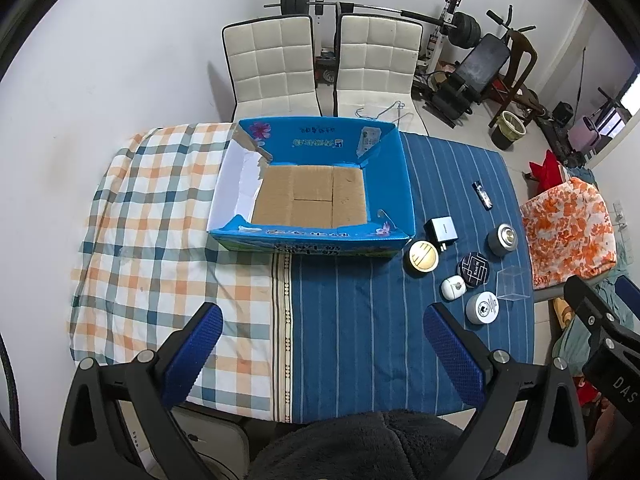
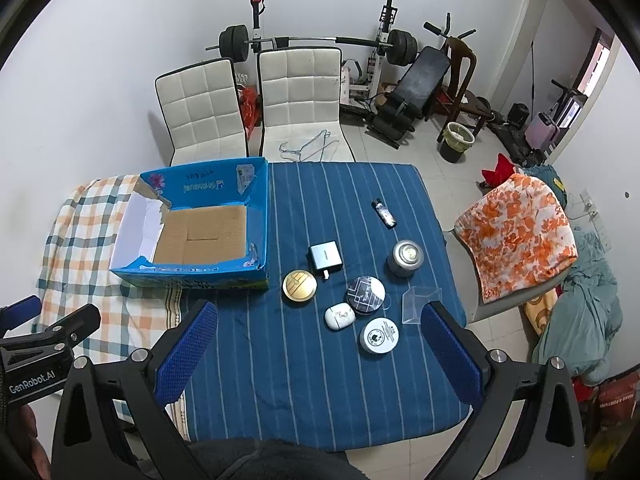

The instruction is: Organize rigid objects

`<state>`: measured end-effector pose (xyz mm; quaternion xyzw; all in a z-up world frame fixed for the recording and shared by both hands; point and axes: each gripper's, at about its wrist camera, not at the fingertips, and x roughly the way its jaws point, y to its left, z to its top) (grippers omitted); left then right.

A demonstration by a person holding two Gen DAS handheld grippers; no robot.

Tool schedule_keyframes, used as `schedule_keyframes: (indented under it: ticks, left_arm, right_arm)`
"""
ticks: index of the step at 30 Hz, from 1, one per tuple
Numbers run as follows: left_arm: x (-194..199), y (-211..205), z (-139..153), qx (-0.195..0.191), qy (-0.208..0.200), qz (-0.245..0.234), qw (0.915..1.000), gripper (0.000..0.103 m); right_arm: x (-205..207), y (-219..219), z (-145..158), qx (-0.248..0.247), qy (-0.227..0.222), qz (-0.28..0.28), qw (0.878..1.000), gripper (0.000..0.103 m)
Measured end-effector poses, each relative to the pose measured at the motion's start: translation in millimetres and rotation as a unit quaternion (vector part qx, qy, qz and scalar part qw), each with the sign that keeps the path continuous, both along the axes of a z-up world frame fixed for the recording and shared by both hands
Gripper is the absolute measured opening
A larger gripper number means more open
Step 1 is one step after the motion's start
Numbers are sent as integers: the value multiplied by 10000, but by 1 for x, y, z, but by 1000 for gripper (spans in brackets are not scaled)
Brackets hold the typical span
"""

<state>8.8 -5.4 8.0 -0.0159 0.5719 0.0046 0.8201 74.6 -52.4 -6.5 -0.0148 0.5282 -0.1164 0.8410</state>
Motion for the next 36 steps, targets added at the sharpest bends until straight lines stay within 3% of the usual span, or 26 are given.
schedule_keyframes:
  ticks: [36]
  left_arm:
    - [1, 18, 6, -68, -122, 77, 9999, 103]
  right_arm:
    - [2, 1, -3, 2, 34, 78, 10000, 103]
